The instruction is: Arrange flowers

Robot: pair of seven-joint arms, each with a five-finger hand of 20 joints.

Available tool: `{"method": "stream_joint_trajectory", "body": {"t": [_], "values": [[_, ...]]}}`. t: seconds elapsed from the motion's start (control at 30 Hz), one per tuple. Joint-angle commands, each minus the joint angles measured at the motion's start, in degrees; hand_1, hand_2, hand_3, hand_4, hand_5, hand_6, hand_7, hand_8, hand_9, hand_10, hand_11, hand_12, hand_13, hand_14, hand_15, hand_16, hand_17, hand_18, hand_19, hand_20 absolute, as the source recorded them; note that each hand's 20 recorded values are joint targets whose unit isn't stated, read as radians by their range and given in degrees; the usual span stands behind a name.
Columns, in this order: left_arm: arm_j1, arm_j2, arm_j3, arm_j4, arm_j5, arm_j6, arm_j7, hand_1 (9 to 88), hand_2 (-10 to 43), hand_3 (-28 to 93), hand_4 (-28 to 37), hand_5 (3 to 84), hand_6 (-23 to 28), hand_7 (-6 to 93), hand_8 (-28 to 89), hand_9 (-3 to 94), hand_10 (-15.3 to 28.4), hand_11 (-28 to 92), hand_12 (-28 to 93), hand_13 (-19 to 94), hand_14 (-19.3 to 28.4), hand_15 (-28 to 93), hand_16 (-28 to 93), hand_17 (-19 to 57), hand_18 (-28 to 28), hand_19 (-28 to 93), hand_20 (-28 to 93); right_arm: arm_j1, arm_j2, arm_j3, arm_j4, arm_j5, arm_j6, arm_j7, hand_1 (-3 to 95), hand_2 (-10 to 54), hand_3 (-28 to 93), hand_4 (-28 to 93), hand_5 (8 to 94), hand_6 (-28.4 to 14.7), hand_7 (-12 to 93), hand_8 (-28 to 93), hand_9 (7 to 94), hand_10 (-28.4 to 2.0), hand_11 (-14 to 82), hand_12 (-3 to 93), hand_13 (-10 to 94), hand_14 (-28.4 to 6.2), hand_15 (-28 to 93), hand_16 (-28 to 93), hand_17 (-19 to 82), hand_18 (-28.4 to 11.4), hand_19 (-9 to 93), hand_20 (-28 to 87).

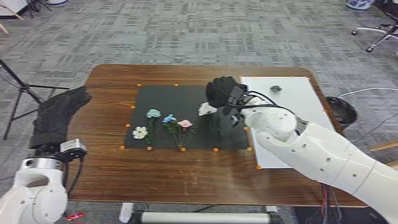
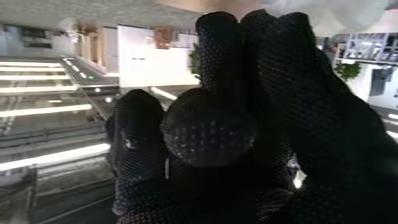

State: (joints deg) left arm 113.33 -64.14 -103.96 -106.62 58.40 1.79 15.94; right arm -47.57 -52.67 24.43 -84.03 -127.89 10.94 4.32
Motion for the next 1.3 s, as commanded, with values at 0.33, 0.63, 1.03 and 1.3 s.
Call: {"method": "stream_joint_trajectory", "body": {"t": [0.33, 0.63, 1.03, 1.3], "values": [[0.75, -0.28, -0.76, -0.47, -0.13, -0.08, -0.01, 25.3, -2.3, 71, -25.5, 55.2, -2.5, 17.1, -10, 49.5, 13.8, 21, 12, 37, 17.5, 21, 2, 2.5, 14.5, 13, 18, -0.23, 4.42, 11.96, -9.04, 3.07, -20.61, 1.47, 38.1, -9.5, 68, -13, 66.5, 2.3, 19, -9, 66.6, -12.6, 11.5, 17.1, 84, -3.4, 63, 29, 55, -15.9, 93, 53], [1.15, -0.42, -1.14, -0.58, -0.20, -0.24, 0.23, 25.4, -2.3, 71, -25.4, 55.3, -2.6, 17.2, -10, 49.5, 13.8, 21, 12, 37, 17.5, 21, 2, 2.5, 14.5, 13, 18, -1.51, 6.23, 21.05, -12.07, 8.82, -22.06, 4.98, 33.6, -9.5, 67, -12, 63.8, 1.4, 18, -9, 63.0, -12.7, 9.7, 17.1, 82, -4.2, 63, 28, 53, -16.6, 93, 51], [1.25, -0.84, -0.89, -0.54, -0.05, -0.77, 0.20, 25.5, -2.3, 70, -25.4, 55.3, -2.8, 17.3, -10, 49.5, 13.8, 21, 12, 37, 17.5, 21, 2, 2.5, 14.5, 13, 18, -2.49, 2.27, 21.76, 1.13, -2.99, -22.70, 13.52, 34.0, -9.5, 66, -12, 53.8, -1.0, 12, -7, 54.5, -14.4, 7.2, 17.0, 81, -5.0, 63, 28, 52, -17.2, 93, 50], [1.20, -0.74, -0.99, -0.52, 0.11, -1.17, -0.17, 25.5, -2.3, 71, -25.3, 55.4, -2.7, 17.2, -10, 49.4, 13.8, 21, 12, 37, 17.5, 21, 2, 2.4, 14.5, 13, 18, -5.48, -1.04, 25.32, 7.27, -9.77, -27.84, 15.09, 32.9, -9.5, 65, -12, 49.6, -1.5, 10, -6, 49.7, -15.3, 6.5, 16.7, 79, -5.9, 63, 27, 50, -17.9, 93, 49]]}}
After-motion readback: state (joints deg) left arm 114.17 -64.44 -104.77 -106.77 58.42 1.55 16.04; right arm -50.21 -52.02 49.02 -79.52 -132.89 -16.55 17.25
